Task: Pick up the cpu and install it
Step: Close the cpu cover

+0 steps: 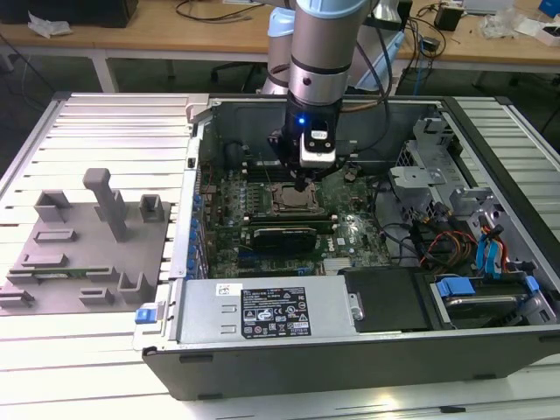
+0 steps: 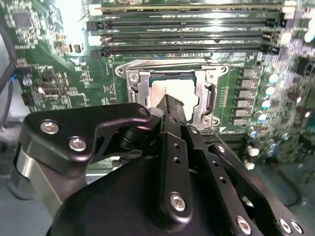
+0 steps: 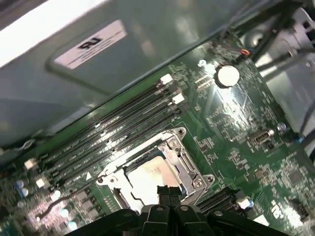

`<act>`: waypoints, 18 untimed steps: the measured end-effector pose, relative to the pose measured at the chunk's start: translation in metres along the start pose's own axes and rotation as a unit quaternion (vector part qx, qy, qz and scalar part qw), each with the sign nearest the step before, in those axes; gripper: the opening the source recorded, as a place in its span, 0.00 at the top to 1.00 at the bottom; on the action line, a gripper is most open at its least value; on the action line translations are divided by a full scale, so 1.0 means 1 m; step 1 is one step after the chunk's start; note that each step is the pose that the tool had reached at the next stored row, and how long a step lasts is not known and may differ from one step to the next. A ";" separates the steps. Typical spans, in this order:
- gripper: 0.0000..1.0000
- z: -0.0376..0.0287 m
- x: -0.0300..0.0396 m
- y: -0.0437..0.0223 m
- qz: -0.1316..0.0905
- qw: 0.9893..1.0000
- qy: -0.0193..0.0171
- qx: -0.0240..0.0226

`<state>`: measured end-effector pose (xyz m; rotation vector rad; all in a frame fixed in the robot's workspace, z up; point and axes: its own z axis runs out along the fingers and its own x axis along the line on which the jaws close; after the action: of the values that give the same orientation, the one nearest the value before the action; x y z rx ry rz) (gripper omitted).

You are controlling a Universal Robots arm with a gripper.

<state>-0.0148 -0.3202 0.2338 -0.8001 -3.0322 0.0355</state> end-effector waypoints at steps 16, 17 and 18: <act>0.89 0.0005 0.0000 0.0000 -0.184 0.983 -0.004 0.000; 0.89 0.0007 0.0000 0.0001 -0.194 0.981 -0.005 0.000; 0.89 0.0010 0.0000 0.0001 -0.209 0.978 -0.005 0.000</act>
<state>-0.0147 -0.3201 0.2328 -0.1495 -3.1373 0.0365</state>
